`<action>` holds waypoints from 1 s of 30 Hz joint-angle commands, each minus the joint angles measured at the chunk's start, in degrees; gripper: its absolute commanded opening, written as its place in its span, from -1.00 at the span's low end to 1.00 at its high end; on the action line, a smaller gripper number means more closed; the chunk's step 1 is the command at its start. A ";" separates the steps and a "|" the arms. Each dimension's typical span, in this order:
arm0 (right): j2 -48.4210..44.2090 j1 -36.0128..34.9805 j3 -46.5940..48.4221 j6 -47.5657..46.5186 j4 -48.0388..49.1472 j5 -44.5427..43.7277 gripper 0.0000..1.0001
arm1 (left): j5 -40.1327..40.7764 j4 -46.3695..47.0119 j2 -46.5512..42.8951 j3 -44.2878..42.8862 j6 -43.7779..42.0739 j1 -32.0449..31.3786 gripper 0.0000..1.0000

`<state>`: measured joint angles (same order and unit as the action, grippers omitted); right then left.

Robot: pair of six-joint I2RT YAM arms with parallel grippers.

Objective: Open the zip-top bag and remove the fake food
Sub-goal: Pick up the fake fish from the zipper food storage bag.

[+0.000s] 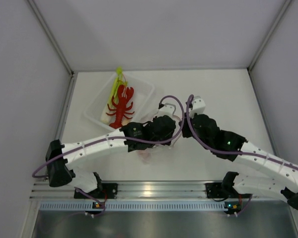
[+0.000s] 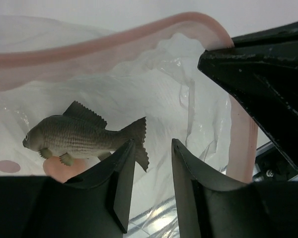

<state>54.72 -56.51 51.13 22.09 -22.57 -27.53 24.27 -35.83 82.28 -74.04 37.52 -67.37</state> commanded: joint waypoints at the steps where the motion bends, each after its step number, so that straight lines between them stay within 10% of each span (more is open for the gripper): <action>1: -1.02 -0.79 3.36 -0.64 -1.51 -2.53 -1.00 | -4.23 -4.15 2.09 -2.95 -3.50 0.14 -0.18; 30: -7.07 -0.79 1.25 2.17 1.38 5.55 -1.00 | 5.78 -5.39 10.79 0.65 3.61 -0.13 0.18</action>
<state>50.30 -56.51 51.79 23.22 -24.53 -24.91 26.13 -40.80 93.01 -74.28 38.35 -67.48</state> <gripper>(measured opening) 0.005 0.574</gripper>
